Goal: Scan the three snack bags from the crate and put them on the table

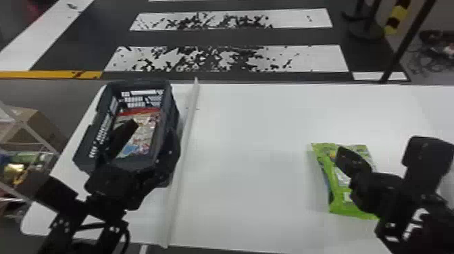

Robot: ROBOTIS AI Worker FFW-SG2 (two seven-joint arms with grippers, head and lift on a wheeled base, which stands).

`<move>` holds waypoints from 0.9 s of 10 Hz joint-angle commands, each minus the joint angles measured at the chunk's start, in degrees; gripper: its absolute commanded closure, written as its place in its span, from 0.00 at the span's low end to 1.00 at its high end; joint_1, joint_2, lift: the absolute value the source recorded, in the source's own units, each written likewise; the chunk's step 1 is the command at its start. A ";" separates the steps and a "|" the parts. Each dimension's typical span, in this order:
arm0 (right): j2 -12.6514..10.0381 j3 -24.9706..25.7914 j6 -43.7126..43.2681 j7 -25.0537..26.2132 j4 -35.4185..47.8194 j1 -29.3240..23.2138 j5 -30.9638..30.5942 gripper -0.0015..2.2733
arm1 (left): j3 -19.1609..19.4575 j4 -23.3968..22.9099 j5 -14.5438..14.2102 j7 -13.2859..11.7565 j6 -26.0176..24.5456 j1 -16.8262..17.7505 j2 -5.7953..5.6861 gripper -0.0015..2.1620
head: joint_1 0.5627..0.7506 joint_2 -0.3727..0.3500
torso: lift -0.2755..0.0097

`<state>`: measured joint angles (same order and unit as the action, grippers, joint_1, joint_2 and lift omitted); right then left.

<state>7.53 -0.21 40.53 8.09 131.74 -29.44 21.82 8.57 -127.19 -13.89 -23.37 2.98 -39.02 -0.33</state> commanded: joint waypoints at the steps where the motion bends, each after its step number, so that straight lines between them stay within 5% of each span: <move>1: 0.02 2.41 -1.37 -0.45 -1.84 -1.50 0.16 0.97 | -0.48 0.27 -0.08 0.34 -0.12 0.52 -0.02 0.03 | 0.70 0.56 | 0.64; 6: 0.29 2.32 -6.64 -1.50 -10.36 -1.85 -0.64 0.97 | -3.03 -0.52 0.27 3.24 -0.12 -0.01 0.33 0.03 | 0.70 0.45 | 0.64; 9: 0.29 1.09 -9.10 -1.50 -15.20 -0.97 -1.34 0.97 | -7.95 -2.45 1.41 9.22 -0.83 -0.44 0.48 0.03 | 0.70 0.44 | 0.64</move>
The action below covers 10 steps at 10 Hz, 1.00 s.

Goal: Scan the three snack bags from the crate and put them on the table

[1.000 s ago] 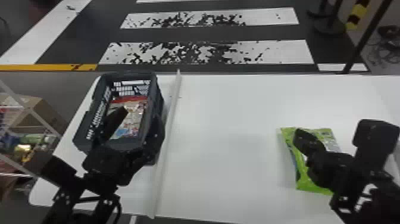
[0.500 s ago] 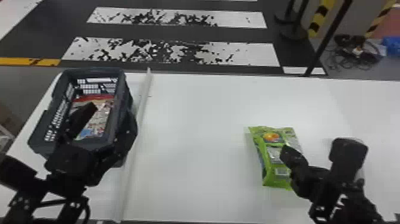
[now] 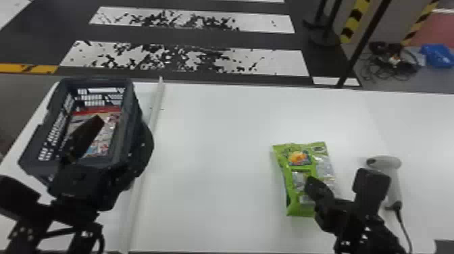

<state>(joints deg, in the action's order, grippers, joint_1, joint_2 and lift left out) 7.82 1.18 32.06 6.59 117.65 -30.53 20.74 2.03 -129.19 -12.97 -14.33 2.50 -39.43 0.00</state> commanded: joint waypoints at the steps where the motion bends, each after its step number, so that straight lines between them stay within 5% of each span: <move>1: 0.00 -0.48 -1.33 0.00 -2.16 0.04 -0.18 0.97 | -3.88 -0.98 2.51 2.73 -1.23 -0.04 0.15 0.03 | 0.70 0.43 | 0.64; 4: -0.09 -0.66 -2.74 0.00 -0.93 -2.07 0.26 0.97 | -6.69 -1.15 4.35 4.93 -1.23 0.40 0.15 0.03 | 0.70 0.37 | 0.64; 5: -0.09 0.75 -2.56 0.00 2.41 -3.39 1.23 0.89 | -6.60 -1.24 4.35 5.19 -1.23 0.32 0.15 0.03 | 0.70 0.35 | 0.64; 7: -0.09 4.88 -1.33 -0.17 10.23 -4.97 0.97 0.13 | -6.17 -1.51 4.26 5.37 -1.23 -0.21 0.15 0.03 | 0.70 0.34 | 0.64; 8: 0.00 7.69 -1.16 -2.90 11.73 -5.41 0.18 0.04 | -5.90 -1.59 4.09 5.55 -1.05 -0.74 0.15 0.03 | 0.70 0.31 | 0.64; 10: -0.09 13.76 1.83 -7.03 11.99 -5.50 0.00 0.04 | -4.76 -1.68 3.12 5.28 -0.52 -1.53 0.00 0.03 | 0.70 0.28 | 0.64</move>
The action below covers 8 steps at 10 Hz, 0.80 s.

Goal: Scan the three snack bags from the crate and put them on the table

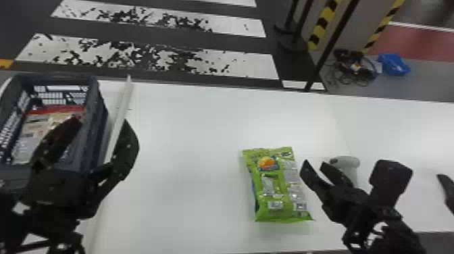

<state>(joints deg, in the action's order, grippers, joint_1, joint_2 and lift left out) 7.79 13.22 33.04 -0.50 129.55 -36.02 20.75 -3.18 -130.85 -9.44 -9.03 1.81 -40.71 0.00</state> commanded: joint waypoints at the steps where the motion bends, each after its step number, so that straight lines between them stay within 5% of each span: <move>1: -0.05 4.80 0.85 -1.61 -0.53 -0.28 0.26 0.04 | 0.98 0.24 -0.58 -0.20 1.22 -0.60 -0.17 0.03 | 0.70 0.24 | 0.64; 3: 1.09 8.58 -0.91 -6.79 -8.18 2.54 -0.27 0.04 | 1.77 0.85 -1.02 -0.29 2.45 -1.04 -0.26 0.03 | 0.70 0.16 | 0.64; 8: 6.37 7.96 -9.87 -8.55 -27.34 10.09 -2.38 0.04 | 1.95 1.56 -1.37 -1.17 2.27 -2.01 -0.26 0.03 | 0.70 0.03 | 0.64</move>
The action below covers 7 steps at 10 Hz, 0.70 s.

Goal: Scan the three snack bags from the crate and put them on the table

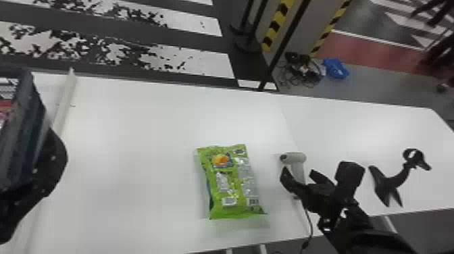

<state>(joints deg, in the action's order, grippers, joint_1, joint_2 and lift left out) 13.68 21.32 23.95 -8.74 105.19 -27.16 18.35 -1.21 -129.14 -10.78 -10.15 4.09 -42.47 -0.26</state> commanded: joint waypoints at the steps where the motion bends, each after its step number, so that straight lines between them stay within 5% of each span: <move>1: 1.00 -0.57 -2.89 -1.10 -7.10 2.64 -0.07 0.04 | 0.07 -0.32 -0.03 -0.13 -0.01 -0.42 0.00 0.03 | 0.70 0.03 | 0.64; 3: 1.35 -1.19 -8.17 -1.10 -11.24 3.26 -0.07 0.08 | 0.33 -0.76 -0.03 -0.22 -0.01 -0.60 -0.09 0.03 | 0.70 0.03 | 0.64; 4: 1.44 -1.19 -8.52 -1.10 -11.85 3.26 -0.07 0.19 | 0.42 -0.85 -0.03 -0.22 -0.01 -0.60 -0.09 0.03 | 0.70 0.03 | 0.64; 5: 1.62 -1.19 -8.52 -1.10 -12.29 3.43 -0.07 0.45 | 0.33 -0.76 -0.03 -0.31 -0.18 -0.42 -0.18 0.03 | 0.70 0.03 | 0.64; 6: 1.79 -1.10 -7.46 -1.10 -12.47 3.61 -0.16 0.87 | 0.24 -0.76 -0.03 -0.66 -0.18 -0.33 -0.18 0.03 | 0.70 0.03 | 0.64; 7: 1.70 -0.75 -6.76 -1.45 -12.47 3.61 0.02 0.95 | 0.15 -0.76 -0.03 -0.75 -0.36 -0.16 -0.18 0.03 | 0.70 0.03 | 0.64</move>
<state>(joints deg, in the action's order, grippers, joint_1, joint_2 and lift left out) 15.42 20.40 16.81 -10.21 92.77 -23.57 18.28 -1.00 -129.92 -10.81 -10.85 3.87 -42.70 -0.44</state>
